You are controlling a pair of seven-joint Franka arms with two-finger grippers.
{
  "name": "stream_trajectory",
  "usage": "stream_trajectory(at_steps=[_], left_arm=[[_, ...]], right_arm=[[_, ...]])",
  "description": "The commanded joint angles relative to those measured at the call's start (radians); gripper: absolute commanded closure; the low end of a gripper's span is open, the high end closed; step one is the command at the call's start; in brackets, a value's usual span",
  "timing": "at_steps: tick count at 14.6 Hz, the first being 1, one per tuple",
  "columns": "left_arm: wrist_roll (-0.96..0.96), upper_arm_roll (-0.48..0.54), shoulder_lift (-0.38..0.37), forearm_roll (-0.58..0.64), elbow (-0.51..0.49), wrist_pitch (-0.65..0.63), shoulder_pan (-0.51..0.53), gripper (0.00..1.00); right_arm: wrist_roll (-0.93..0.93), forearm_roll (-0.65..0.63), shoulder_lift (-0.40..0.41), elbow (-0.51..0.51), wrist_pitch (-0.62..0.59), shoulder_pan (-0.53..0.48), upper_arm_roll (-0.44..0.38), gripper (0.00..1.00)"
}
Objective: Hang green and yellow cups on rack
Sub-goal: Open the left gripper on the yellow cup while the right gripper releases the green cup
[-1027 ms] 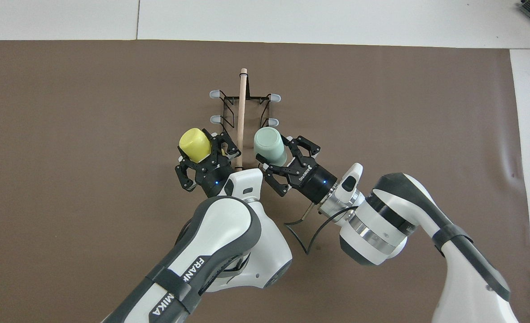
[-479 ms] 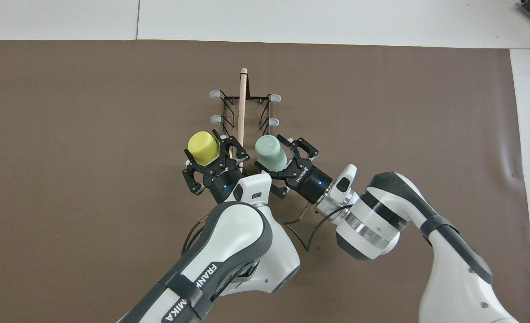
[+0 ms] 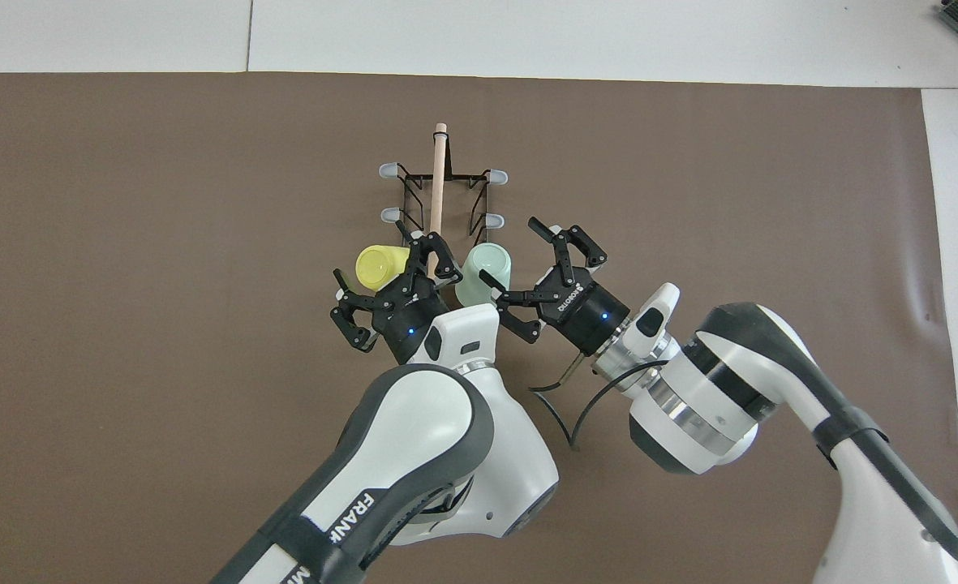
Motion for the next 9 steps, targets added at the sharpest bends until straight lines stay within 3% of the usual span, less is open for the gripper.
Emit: stream_trajectory(at_steps=[1,4,9], left_arm=[[0.154,0.01,-0.055,-0.077,0.0,0.067,0.058,0.0],[0.39,0.01,-0.092,-0.198,0.0,0.205,0.162,0.0],[0.576,0.01,-0.092,-0.295,0.002,0.402,0.34,0.0]], right_arm=[[-0.037,0.104,-0.08,-0.007,0.086,-0.012,0.008,0.0],[-0.008,-0.086,-0.119,0.005,0.161,-0.081,0.008,0.0],[0.193,-0.672,-0.126,0.02,0.158,-0.237,0.006,0.0]])
